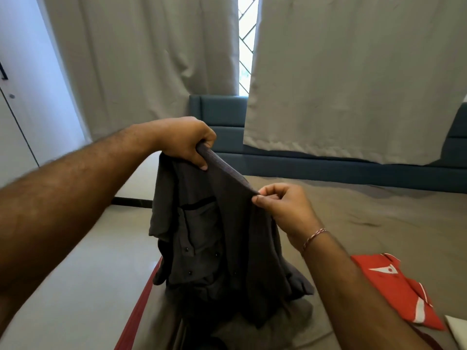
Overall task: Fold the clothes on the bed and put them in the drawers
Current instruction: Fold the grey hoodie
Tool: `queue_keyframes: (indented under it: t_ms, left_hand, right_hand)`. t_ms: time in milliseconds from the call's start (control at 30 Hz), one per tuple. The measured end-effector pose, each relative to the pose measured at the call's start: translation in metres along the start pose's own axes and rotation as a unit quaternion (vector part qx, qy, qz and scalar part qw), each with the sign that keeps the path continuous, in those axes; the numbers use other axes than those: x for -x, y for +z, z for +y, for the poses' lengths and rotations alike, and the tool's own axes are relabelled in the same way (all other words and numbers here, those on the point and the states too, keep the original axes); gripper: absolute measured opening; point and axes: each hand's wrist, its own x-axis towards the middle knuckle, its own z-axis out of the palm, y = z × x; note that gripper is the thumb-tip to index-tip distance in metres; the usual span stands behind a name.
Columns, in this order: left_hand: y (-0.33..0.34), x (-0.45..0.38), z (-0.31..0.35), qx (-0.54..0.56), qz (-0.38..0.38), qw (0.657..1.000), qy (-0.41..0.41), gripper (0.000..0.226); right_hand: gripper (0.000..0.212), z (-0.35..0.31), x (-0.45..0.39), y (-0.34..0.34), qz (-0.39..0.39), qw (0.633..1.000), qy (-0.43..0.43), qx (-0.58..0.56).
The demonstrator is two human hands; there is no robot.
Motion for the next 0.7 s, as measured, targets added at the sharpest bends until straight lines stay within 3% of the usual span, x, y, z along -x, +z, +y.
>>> queue_keyframes:
  t_ms: [67, 167, 267, 367, 433, 533, 633, 700]
  left_hand:
    - [0.01, 0.004, -0.003, -0.012, -0.001, 1.0, -0.02, 0.039]
    - [0.026, 0.006, 0.004, 0.01, 0.025, 1.0, -0.013, 0.035]
    - [0.036, 0.012, 0.007, 0.115, 0.033, 0.993, -0.002, 0.035]
    - [0.051, 0.022, -0.001, 0.192, 0.021, 0.98, -0.045, 0.052]
    - [0.069, 0.029, -0.008, 0.202, -0.018, 0.975, -0.093, 0.058]
    - [0.105, 0.036, -0.019, 0.058, -0.069, 0.986, -0.137, 0.049]
    - [0.142, 0.042, -0.037, -0.111, -0.001, 0.969, -0.222, 0.03]
    - [0.165, 0.052, -0.051, -0.119, 0.049, 0.933, -0.337, 0.016]
  right_hand:
    - [0.011, 0.004, -0.007, -0.004, 0.042, 0.987, -0.02, 0.153]
    - [0.018, 0.017, -0.015, -0.002, 0.098, 0.922, -0.077, 0.367]
    - [0.022, 0.041, -0.023, -0.004, 0.124, 0.885, -0.07, 0.443]
    - [0.021, 0.056, -0.032, -0.02, 0.128, 0.866, -0.07, 0.478]
    - [0.02, 0.061, -0.039, -0.035, 0.11, 0.876, -0.098, 0.459]
    - [0.017, 0.07, -0.049, -0.05, 0.104, 0.9, -0.133, 0.403]
    - [0.014, 0.084, -0.059, -0.051, 0.018, 0.953, -0.099, 0.284]
    - [0.011, 0.098, -0.064, -0.052, -0.063, 0.932, -0.095, 0.345]
